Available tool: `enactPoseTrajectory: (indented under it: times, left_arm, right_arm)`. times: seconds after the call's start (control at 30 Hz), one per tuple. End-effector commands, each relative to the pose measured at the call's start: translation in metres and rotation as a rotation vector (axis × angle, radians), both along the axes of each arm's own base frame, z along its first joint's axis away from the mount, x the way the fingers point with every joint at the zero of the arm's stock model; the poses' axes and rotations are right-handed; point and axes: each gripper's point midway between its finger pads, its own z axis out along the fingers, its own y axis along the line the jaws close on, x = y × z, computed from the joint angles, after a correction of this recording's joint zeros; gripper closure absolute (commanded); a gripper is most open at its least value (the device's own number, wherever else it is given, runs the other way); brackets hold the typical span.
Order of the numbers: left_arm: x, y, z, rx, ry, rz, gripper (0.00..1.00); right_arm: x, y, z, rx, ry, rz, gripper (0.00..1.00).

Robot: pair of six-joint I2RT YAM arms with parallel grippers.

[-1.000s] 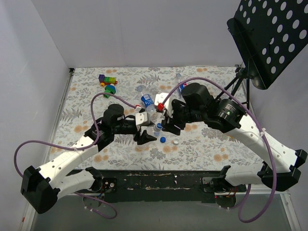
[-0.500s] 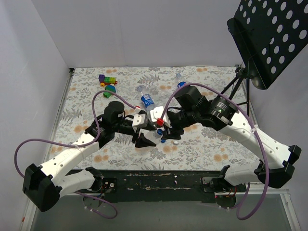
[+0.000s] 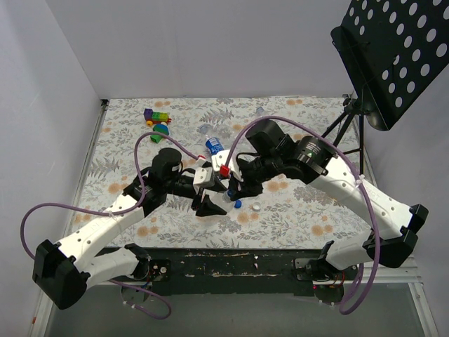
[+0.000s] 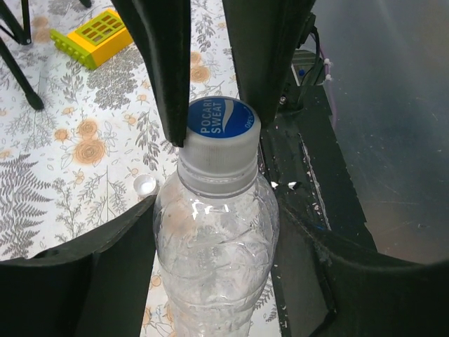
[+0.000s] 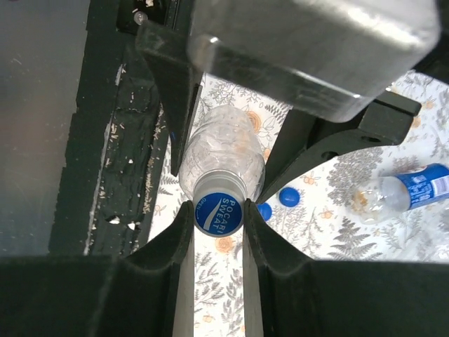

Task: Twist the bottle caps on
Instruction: Screw the bottle cap onto the plastic bottle.

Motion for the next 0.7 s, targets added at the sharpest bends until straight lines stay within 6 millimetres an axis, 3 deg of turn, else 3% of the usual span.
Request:
enactPoseTrajectory:
  times: [0.0,0.1,0.23,0.3,0.37,0.47,0.67]
  left_arm:
    - [0.020,0.002,0.020,-0.023,-0.091,0.114,1.00]
    - [0.036,0.007,0.021,-0.019,-0.118,0.224,1.00]
    - [0.055,0.017,0.024,-0.030,-0.150,0.377,1.00]
    - [0.063,0.022,0.027,-0.034,-0.164,0.437,1.00]
    - [0.068,0.025,0.029,-0.043,-0.159,0.488,1.00]
    - [0.076,0.030,0.032,-0.050,-0.160,0.549,1.00]
    - [0.088,0.037,0.027,-0.032,-0.140,0.638,1.00]
  right_arm:
    - [0.003,0.014,0.005,0.001,0.122,-0.109,0.99]
    - [0.018,0.022,-0.003,-0.023,0.224,-0.319,0.99]
    - [0.060,0.027,-0.009,-0.003,0.350,-0.786,0.99]
    - [0.064,0.030,-0.010,0.024,0.470,-0.888,0.99]
    - [0.069,0.037,-0.009,0.106,0.582,-0.916,0.99]
    - [0.083,0.032,-0.005,0.209,0.667,-0.973,0.99]
    - [0.097,0.024,0.022,0.262,0.546,-0.973,0.94]
